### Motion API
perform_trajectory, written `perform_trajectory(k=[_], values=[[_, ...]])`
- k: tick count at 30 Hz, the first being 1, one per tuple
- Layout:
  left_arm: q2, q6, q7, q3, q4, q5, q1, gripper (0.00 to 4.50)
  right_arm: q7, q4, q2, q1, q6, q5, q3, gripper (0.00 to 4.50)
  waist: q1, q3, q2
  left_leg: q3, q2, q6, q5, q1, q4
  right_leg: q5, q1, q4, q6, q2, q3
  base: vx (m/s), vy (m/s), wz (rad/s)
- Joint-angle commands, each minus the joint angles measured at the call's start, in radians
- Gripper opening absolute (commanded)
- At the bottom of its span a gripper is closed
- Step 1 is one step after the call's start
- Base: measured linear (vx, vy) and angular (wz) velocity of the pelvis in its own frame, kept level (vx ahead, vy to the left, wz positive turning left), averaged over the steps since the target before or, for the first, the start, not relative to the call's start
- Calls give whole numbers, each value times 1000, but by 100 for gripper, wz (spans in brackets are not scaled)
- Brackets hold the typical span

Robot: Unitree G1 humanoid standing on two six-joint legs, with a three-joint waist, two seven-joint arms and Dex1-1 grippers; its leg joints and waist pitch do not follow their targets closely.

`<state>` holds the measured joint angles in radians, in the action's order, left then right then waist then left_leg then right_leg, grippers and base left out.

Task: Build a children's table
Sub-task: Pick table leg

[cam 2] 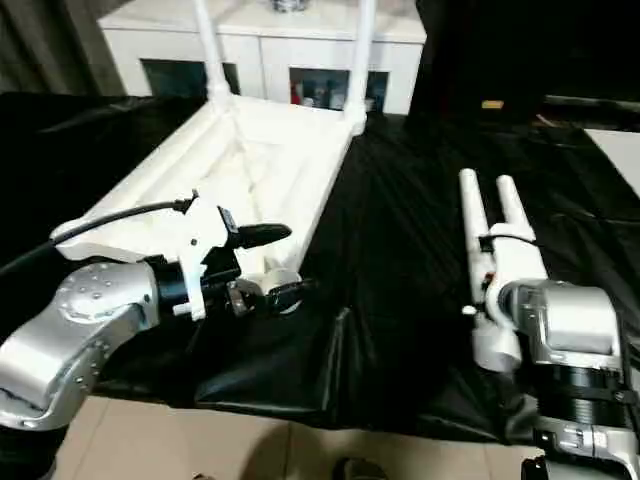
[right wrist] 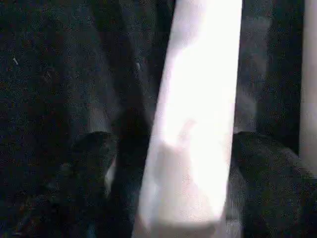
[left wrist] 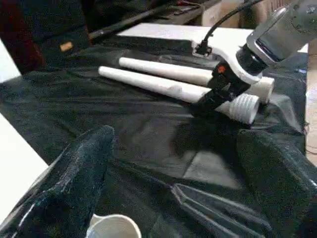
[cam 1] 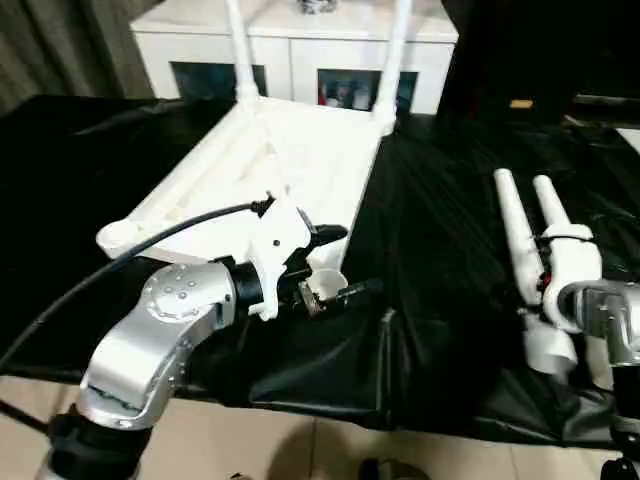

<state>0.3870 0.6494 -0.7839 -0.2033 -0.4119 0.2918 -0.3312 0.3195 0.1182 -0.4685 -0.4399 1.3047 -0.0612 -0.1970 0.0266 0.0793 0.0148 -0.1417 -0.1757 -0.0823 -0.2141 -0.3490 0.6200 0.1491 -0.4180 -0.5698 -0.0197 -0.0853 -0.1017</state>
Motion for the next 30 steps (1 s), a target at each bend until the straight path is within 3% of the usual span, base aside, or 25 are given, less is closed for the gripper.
perform_trajectory(k=[1,2,3,4,7,9,11,23,25,29,30], values=[[14,21,-18,-7,-35,25,-9,450,-1,14,-8,-7,21,-6,8,388,3,-62,-17,3,-12,40,-348,6,-69,680,42,117,-4,-41,7,0,0,0],[14,21,-18,-7,-35,25,-9,450,-1,14,-8,-7,21,-6,8,376,3,-62,-19,3,-10,40,-346,7,-67,688,42,120,1,-42,5,0,0,0],[25,32,-33,-8,-48,35,-8,450,2,28,-10,-10,23,-11,1,370,1,-69,-16,5,-18,45,-318,2,-73,627,53,112,-14,-46,4,0,0,0],[28,35,-36,-8,-51,38,-7,450,3,31,-11,-10,23,-12,0,364,1,-67,-13,8,-22,47,-320,-1,-77,607,56,109,-21,-46,3,0,0,0],[38,40,-34,-5,-59,46,-8,450,2,38,-16,-10,21,-15,2,333,2,-64,-13,7,-22,35,-368,10,-77,614,50,114,-23,-48,-4,0,0,0],[42,38,-32,-4,-57,45,-11,450,-2,41,-14,-14,22,-17,-2,320,1,-64,-14,7,-23,37,-353,4,-79,601,55,111,-28,-49,-2,0,0,0],[45,38,-31,-2,-56,47,-12,450,-8,45,-11,-18,20,-18,-8,299,0,-65,-15,5,-21,35,-347,8,-77,607,53,112,-27,-50,-1,0,0,0],[41,51,20,26,-21,41,-26,450,-30,21,17,-20,-4,-36,-52,203,0,-67,-13,4,-20,33,-337,6,-75,594,56,111,-28,-49,-4,0,0,0],[24,44,53,42,3,30,-38,450,-13,-10,28,-13,-56,-56,-59,196,-1,-67,-9,5,-20,34,-335,7,-74,594,56,111,-25,-49,-6,0,0,0],[-53,94,171,117,85,40,-92,450,68,-96,81,-5,-253,-146,-107,190,5,-69,-13,0,-16,46,-341,6,-68,618,56,123,9,-47,-18,0,0,0],[-96,144,228,166,116,65,-120,450,115,-126,97,-1,-304,-180,-105,189,3,-69,-4,4,-16,49,-342,9,-69,618,57,124,13,-48,-21,0,0,0]])
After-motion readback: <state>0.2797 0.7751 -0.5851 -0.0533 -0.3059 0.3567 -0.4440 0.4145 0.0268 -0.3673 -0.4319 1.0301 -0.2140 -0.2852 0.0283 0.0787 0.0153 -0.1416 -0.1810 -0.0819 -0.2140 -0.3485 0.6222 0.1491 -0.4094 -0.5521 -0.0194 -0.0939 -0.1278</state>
